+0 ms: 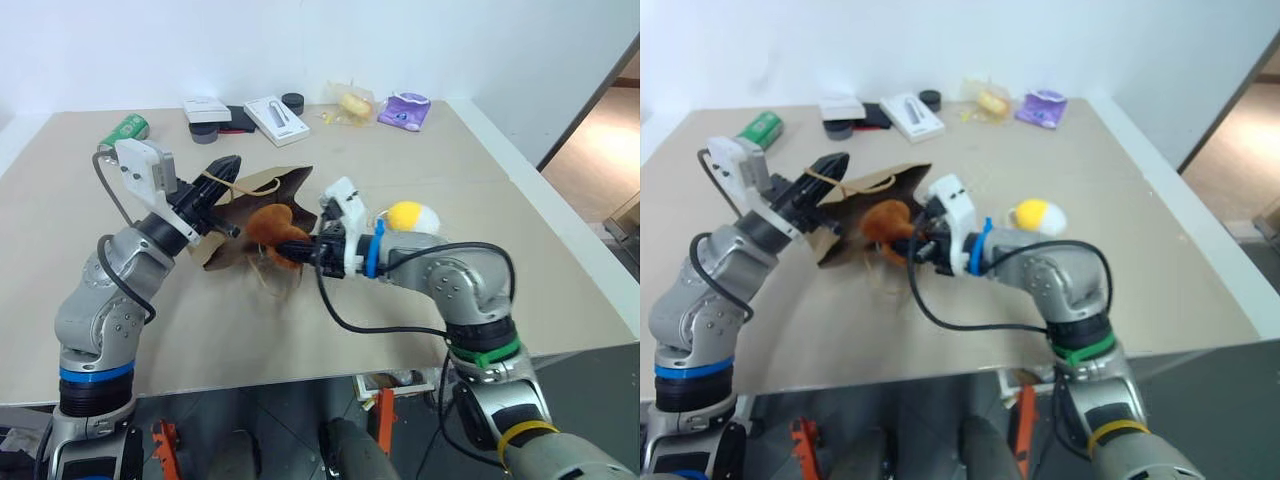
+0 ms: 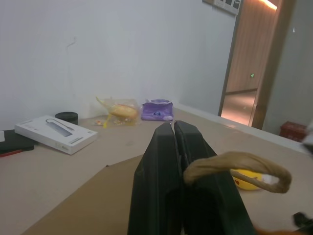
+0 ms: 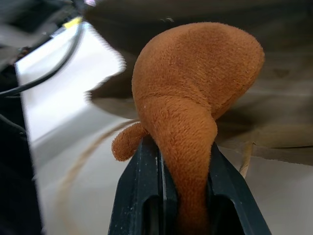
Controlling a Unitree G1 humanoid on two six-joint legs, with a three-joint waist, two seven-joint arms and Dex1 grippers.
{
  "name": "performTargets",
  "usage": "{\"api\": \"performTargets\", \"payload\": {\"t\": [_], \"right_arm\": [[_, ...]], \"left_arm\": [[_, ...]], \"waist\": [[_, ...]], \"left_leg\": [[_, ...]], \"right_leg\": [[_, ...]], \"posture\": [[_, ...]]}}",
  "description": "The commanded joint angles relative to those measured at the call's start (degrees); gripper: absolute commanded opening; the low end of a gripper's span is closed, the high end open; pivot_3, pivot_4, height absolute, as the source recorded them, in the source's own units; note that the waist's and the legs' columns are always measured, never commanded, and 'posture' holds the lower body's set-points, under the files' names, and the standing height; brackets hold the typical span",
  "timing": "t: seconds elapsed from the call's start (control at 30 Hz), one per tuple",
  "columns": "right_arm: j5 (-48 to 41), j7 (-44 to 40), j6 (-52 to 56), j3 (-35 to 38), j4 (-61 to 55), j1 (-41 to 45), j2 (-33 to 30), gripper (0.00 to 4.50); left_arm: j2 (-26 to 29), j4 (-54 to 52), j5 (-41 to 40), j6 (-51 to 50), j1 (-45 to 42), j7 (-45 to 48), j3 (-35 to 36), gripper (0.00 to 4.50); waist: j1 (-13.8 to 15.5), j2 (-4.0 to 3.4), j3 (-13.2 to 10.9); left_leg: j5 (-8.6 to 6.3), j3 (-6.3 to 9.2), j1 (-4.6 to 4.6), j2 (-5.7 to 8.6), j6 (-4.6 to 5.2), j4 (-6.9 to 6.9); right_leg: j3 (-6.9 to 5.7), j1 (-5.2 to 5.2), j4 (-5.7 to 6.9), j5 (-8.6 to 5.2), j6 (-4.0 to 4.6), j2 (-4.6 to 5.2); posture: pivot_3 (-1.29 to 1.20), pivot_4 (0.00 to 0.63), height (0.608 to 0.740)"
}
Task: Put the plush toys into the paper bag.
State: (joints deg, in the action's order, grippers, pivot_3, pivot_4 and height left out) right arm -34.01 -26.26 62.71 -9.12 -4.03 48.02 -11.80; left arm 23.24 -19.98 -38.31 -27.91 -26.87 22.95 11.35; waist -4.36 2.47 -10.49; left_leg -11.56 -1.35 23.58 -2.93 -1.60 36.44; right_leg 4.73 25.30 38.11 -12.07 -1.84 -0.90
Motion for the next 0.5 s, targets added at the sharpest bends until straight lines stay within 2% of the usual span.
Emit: {"api": "performTargets", "payload": {"t": [0.03, 0.2, 0.37, 0.5], "right_arm": [[4.56, 2.58, -5.36, 0.00, 7.41, 5.04, 3.60, 0.21], [8.67, 9.57, -11.01, 4.72, 18.53, 9.97, 9.77, 0.21], [9.70, 13.52, -13.04, 8.51, 22.21, 11.37, 13.05, 0.21], [10.70, 14.13, -13.40, 8.82, 22.04, 11.40, 13.75, 0.21]], "left_arm": [[-0.37, -3.58, -1.16, -0.17, -0.53, -0.74, 0.38, 0.00], [-0.84, -4.91, -1.84, -0.81, 0.34, -1.67, 0.19, 0.00], [-1.37, -5.38, -2.35, -1.48, 0.50, -2.62, 0.41, 0.00], [-1.95, -5.23, -3.11, -1.88, 0.29, -3.59, 0.65, 0.00]], "waist": [[0.03, 0.00, 0.00], [0.04, 0.00, 0.00], [0.07, 0.00, 0.00], [0.08, 0.00, 0.00]], "left_leg": [[0.00, 0.01, 0.01, -0.01, 0.00, 0.00], [0.00, 0.09, 0.09, -0.02, 0.00, -0.01], [0.00, 0.27, 0.28, 0.03, 0.00, 0.00], [0.00, 0.42, 0.37, 0.03, 0.00, 0.00]], "right_leg": [[-0.02, 0.01, 0.00, 0.00, 0.00, 0.00], [-0.10, 0.04, -0.02, 0.00, 0.00, 0.00], [-0.28, 0.07, -0.09, 0.00, -0.01, 0.09], [-0.40, 0.09, -0.10, -0.01, 0.00, 0.09]], "posture": [[0.00, 0.150, 0.740], [0.00, 0.150, 0.740], [0.00, 0.150, 0.740], [0.00, 0.150, 0.740]]}}
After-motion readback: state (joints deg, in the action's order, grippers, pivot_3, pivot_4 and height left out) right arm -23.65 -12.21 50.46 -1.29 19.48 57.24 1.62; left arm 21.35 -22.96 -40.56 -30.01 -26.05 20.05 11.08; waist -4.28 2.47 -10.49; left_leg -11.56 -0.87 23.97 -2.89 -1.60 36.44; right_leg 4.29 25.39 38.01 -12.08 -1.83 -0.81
